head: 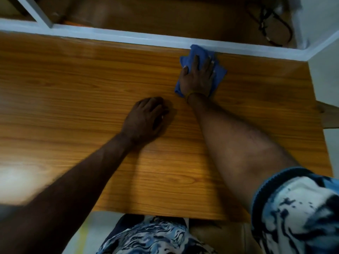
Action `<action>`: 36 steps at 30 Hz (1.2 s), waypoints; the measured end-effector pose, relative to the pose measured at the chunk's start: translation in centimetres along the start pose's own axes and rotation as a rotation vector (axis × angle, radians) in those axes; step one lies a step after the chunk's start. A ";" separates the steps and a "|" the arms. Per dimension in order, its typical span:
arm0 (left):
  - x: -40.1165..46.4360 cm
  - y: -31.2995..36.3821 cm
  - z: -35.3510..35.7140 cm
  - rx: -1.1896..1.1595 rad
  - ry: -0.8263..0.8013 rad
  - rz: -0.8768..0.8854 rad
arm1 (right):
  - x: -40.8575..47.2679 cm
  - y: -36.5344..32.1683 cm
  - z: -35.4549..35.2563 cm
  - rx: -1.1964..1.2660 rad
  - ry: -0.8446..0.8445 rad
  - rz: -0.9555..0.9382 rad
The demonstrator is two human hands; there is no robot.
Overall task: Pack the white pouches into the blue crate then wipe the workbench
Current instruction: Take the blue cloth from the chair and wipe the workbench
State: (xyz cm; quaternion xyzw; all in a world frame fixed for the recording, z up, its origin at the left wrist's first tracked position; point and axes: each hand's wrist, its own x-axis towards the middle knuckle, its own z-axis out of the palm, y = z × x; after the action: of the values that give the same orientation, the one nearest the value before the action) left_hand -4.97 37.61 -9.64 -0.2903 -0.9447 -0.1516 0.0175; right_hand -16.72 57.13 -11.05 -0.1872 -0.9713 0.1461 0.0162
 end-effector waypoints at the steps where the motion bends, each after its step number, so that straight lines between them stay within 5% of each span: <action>1: -0.1 0.2 -0.1 -0.001 -0.002 -0.008 | -0.8 0.4 0.0 0.012 0.011 0.038; 9: -2.3 2.6 -0.1 -0.033 -0.040 -0.033 | -12.4 4.3 -0.5 0.020 0.079 0.223; 21: -6.1 5.8 1.3 -0.127 -0.114 0.233 | -30.8 6.4 -1.6 -0.091 0.040 0.291; 26: -6.6 7.7 1.4 -0.168 -0.168 0.291 | -33.3 8.6 -2.1 -0.112 0.059 0.459; 36: -2.7 10.8 2.8 -0.129 -0.128 0.260 | -28.6 12.8 -3.3 -0.097 0.144 0.494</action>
State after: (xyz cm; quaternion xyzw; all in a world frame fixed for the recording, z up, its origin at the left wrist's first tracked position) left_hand 3.44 45.44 -9.69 -0.4198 -0.8866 -0.1896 -0.0420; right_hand 14.76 58.89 -10.93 -0.4291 -0.8983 0.0852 0.0404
